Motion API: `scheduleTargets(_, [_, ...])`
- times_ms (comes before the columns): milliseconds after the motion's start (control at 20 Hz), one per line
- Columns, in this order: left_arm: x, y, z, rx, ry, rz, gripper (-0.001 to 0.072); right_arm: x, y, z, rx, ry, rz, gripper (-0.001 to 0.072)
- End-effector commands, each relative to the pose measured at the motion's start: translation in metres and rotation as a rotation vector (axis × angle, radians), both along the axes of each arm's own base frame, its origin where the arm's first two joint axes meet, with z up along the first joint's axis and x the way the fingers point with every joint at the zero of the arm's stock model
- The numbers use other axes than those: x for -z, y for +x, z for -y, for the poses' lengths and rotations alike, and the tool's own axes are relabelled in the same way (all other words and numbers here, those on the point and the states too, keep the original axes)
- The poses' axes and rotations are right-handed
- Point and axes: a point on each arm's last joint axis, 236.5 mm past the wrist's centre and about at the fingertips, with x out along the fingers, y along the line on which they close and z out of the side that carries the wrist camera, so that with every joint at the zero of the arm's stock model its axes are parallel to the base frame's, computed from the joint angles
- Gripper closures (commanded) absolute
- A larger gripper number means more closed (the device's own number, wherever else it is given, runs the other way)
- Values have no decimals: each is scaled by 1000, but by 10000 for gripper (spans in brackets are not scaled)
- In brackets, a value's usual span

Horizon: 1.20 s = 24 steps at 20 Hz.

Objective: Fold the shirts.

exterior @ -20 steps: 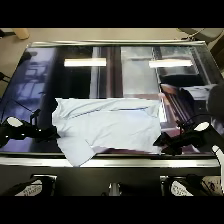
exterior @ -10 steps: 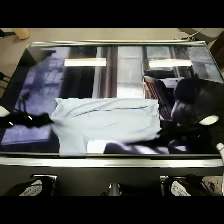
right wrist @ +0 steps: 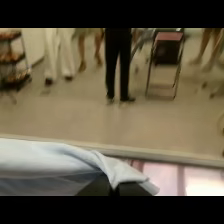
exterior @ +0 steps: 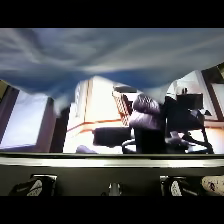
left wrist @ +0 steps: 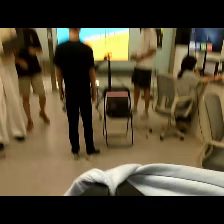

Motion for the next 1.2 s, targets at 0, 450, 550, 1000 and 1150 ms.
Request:
scheduleTargets(0, [-54, -92, 7, -67, 0, 224, 673, -44, -78, 1, 130, -18, 141, 696])
scheduleTargets(450, [64, 21, -35, -134, 44, -255, 673, 83, -2, 32, 128, 55, -438, 695])
scheduleTargets(550, [139, 75, -48, -108, 32, -525, 673, 163, 29, 40, 64, 100, -788, 696])
scheduleTargets(1000, [523, 221, -55, -15, -142, -1324, 672, 469, 213, 2, 14, 132, -1267, 696])
scheduleTargets(1150, [563, 259, -52, -16, -216, -1312, 672, 475, 287, -3, 118, 357, -1037, 696])
